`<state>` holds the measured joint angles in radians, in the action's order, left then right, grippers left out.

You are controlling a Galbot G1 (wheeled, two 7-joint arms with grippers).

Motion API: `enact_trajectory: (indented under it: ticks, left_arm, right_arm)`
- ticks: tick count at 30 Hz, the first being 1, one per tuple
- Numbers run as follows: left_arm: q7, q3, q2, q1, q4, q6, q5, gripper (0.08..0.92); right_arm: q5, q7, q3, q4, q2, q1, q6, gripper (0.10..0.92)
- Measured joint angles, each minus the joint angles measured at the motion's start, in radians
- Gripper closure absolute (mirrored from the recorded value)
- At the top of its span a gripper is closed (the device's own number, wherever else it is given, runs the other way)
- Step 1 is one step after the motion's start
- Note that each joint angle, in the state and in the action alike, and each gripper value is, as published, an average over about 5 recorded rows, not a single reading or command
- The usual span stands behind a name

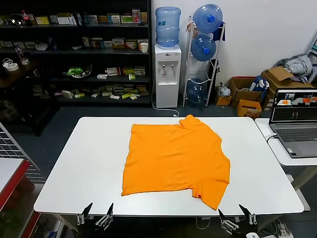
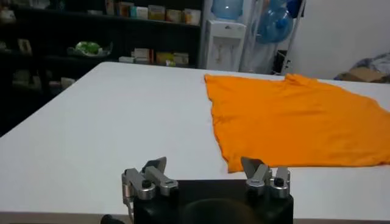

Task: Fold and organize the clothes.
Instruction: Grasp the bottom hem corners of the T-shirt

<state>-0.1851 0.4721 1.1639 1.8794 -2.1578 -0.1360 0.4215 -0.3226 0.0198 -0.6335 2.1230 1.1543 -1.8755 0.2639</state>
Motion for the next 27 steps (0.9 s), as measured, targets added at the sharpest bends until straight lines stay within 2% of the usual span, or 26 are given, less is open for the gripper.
enact_trajectory:
  ticks: [7, 19, 27]
  left_arm:
    - [0.019, -0.016, -0.003, -0.033, 0.024, 0.005, 0.016, 0.177]
    - [0.035, -0.090, 0.022, -0.184, 0.149, -0.014, 0.025, 0.177]
    - [0.036, -0.122, 0.034, -0.248, 0.207, -0.025, 0.029, 0.177]
  right_arm:
    - [0.000, -0.027, 0.032, -0.044, 0.013, 0.074, 0.013, 0.203]
    - [0.016, -0.056, 0.136, -0.199, 0.042, 0.274, 0.030, 0.203]
    - [0.022, -0.068, 0.174, -0.239, 0.051, 0.317, 0.038, 0.203]
